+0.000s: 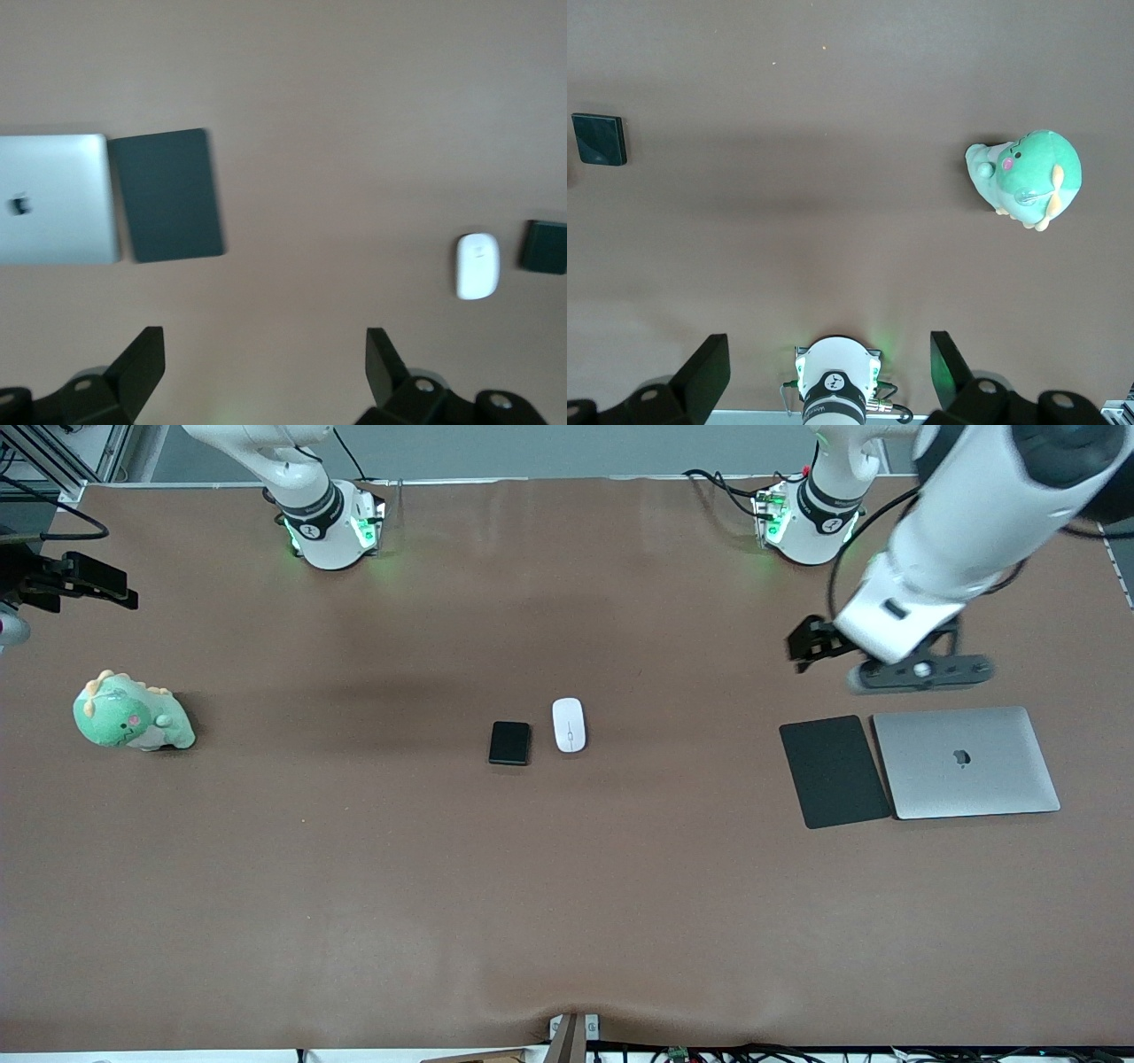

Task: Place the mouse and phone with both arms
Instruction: 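Move the left gripper over the white mouse and lower it, then grasp the white mouse with the left gripper while the right gripper reaches out, then carry the mouse to the mouse pad while the right gripper nears the phone, then release the mouse on the pad while the right gripper lowers onto the phone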

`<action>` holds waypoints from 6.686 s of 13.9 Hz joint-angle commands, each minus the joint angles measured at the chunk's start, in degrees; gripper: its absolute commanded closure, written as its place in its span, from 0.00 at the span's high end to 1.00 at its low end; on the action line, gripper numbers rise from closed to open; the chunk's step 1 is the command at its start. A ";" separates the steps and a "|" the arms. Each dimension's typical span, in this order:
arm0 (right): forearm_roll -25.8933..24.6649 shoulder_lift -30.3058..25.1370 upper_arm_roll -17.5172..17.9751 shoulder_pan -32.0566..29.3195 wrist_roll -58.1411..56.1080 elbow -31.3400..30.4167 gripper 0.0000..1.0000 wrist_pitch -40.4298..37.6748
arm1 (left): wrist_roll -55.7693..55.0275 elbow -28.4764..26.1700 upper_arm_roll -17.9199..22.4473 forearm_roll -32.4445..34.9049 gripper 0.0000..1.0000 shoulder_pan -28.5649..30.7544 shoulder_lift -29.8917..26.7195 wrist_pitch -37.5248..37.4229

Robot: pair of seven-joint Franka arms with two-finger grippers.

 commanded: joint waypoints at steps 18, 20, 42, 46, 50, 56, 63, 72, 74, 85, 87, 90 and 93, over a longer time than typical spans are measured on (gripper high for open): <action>0.74 1.52 0.64 -0.91 -0.68 0.58 1.00 0.49 | -35.82 -2.68 -0.12 16.12 0.96 -26.29 32.37 35.28; 0.13 5.11 0.82 0.40 -0.77 0.75 1.00 1.02 | -38.98 -2.60 -0.12 18.50 0.91 -26.64 34.48 37.05; 8.82 13.30 0.73 6.04 0.90 -3.80 1.00 8.39 | -40.50 -2.42 0.32 22.11 0.00 -26.39 37.58 39.70; 11.90 13.21 0.73 7.87 7.03 -5.75 1.00 9.73 | -38.30 -2.51 -0.30 21.85 0.00 -19.46 29.50 32.76; 11.99 13.39 0.73 12.35 13.10 -5.84 1.00 12.62 | -29.19 -2.59 -0.39 20.62 0.00 -10.85 22.72 22.32; 14.19 16.11 0.73 17.10 17.76 -5.93 1.00 19.99 | -16.42 -10.30 -0.30 20.17 0.00 4.01 18.50 18.94; 14.19 19.98 0.73 22.29 20.14 -6.02 1.00 25.71 | -16.06 -32.54 -0.30 27.89 0.00 17.81 16.29 45.89; 14.10 24.19 0.64 30.63 25.06 -12.16 1.00 44.07 | -14.83 -38.45 -1.35 34.15 0.00 23.19 16.47 51.91; 14.01 25.69 0.64 31.52 25.68 -12.17 1.00 46.46 | -14.74 -38.63 -2.14 34.15 0.00 23.19 16.47 51.91; 13.40 32.54 0.56 38.29 33.14 -18.14 1.00 64.38 | -13.07 -36.97 -2.14 34.15 1.00 24.85 17.36 53.05; 13.40 33.34 0.56 38.82 34.38 -18.23 1.00 64.48 | -12.98 -35.56 -4.06 33.98 1.00 26.09 14.21 52.88; 13.40 34.13 0.56 38.91 36.84 -18.23 1.00 64.48 | -13.16 -32.23 -5.30 31.79 1.00 26.09 10.68 52.09; 13.40 34.92 0.56 38.99 37.02 -18.32 1.00 64.57 | -13.07 -27.31 -7.84 29.94 1.00 26.09 9.71 45.26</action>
